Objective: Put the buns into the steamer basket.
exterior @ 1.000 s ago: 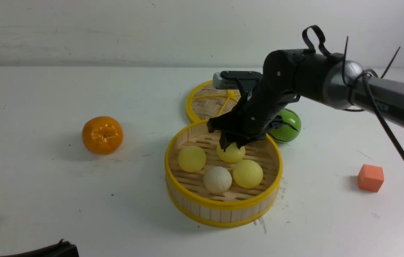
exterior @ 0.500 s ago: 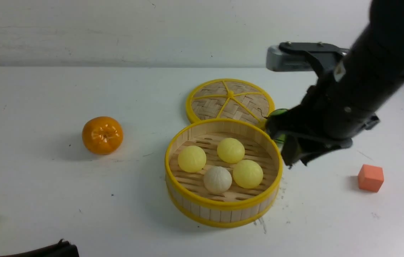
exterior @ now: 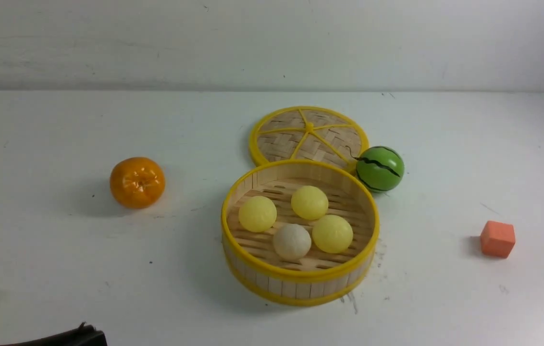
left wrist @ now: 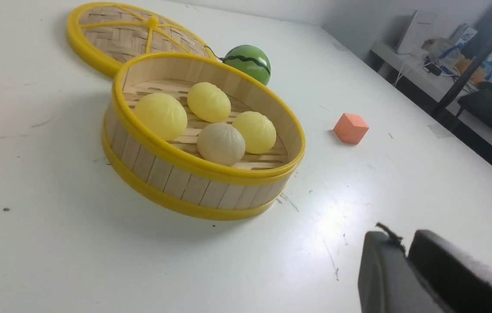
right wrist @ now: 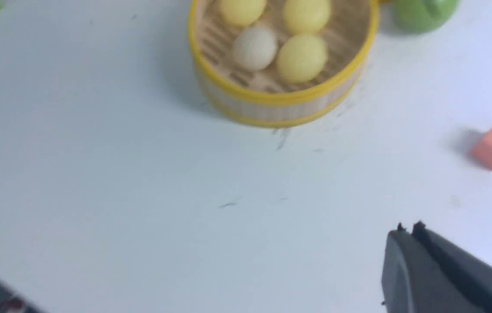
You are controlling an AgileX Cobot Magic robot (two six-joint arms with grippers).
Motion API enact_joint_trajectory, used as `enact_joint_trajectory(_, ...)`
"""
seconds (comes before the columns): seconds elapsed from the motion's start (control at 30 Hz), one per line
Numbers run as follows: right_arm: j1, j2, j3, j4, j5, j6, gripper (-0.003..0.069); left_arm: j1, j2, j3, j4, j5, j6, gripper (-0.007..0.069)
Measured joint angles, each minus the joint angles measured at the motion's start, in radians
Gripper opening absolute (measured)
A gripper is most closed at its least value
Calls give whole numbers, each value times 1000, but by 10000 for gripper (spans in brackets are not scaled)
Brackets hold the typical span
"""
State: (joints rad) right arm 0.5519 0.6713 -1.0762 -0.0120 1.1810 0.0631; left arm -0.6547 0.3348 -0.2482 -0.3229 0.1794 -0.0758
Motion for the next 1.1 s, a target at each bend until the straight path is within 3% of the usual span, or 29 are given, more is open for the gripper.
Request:
enact_joint_trajectory(0.07,-92,-79,86,-23,-63,-22,-17,0,5,0,0,3,0,83)
enact_joint_trajectory(0.1,-187,-141,180,2,-166,-30,-17,0,6,0,0,6,0,83)
enact_joint_trajectory(0.2,-323,-295,422,30,-458,-34,-17,0,6,0,0,6,0,83)
enact_joint_trajectory(0.23,-332,-295,441,30,-479,-34,-17,0,6,0,0,7,0,83)
enact_joint_trajectory(0.33,-450,-531,779,39,-781,-34,-17,0,6,0,0,6,0,85)
enact_joint_trajectory(0.43,-479,-644,1009,40,-899,-34,-16,0,6,0,0,6,0,89)
enact_joint_trajectory(0.6,-481,-681,1099,36,-810,-33,-15,0,6,1,0,8,0,92)
enact_joint_trajectory(0.83,-481,-681,1096,124,-795,-33,-13,0,6,2,1,10,0,99)
enact_joint_trajectory(1.1,-481,-681,1096,137,-793,-33,-6,0,6,2,1,10,0,107)
